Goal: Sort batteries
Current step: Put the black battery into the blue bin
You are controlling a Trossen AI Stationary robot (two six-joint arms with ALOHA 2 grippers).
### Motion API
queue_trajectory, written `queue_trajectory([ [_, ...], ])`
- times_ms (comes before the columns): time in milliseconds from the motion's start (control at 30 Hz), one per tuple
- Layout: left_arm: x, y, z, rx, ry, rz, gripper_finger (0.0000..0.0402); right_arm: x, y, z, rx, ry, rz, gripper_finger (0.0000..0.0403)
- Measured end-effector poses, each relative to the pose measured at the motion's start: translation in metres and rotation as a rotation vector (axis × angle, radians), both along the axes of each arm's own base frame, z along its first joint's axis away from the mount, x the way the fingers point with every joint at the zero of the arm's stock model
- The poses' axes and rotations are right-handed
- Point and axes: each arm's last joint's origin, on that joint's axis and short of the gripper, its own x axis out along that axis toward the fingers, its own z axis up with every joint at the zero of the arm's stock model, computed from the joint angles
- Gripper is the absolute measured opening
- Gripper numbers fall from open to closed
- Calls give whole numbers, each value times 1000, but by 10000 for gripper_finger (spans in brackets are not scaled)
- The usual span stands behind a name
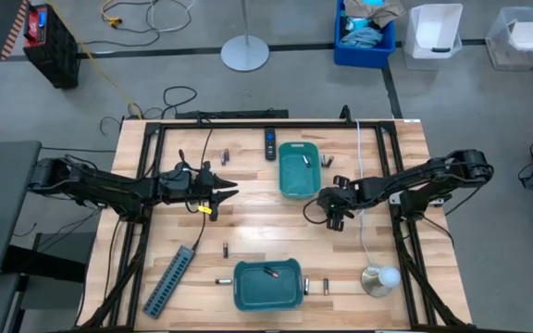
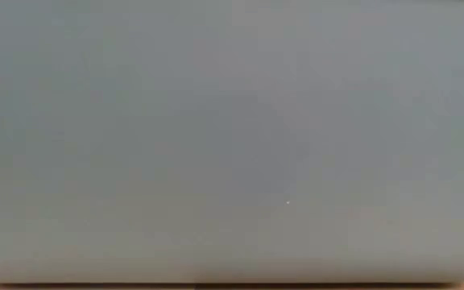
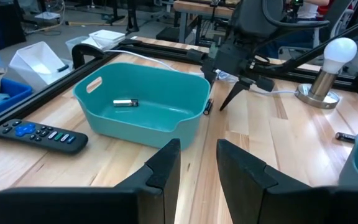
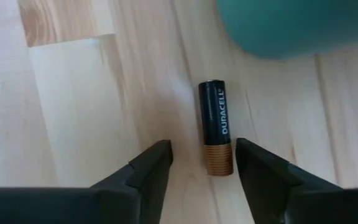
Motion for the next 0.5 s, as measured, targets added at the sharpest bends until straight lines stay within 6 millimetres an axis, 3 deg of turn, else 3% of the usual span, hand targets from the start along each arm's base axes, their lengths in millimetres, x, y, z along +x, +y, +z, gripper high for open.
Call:
queue_trajectory([
  [500, 0, 0, 0, 0, 4, 0, 98, 0, 3, -2, 25, -13, 7, 67],
])
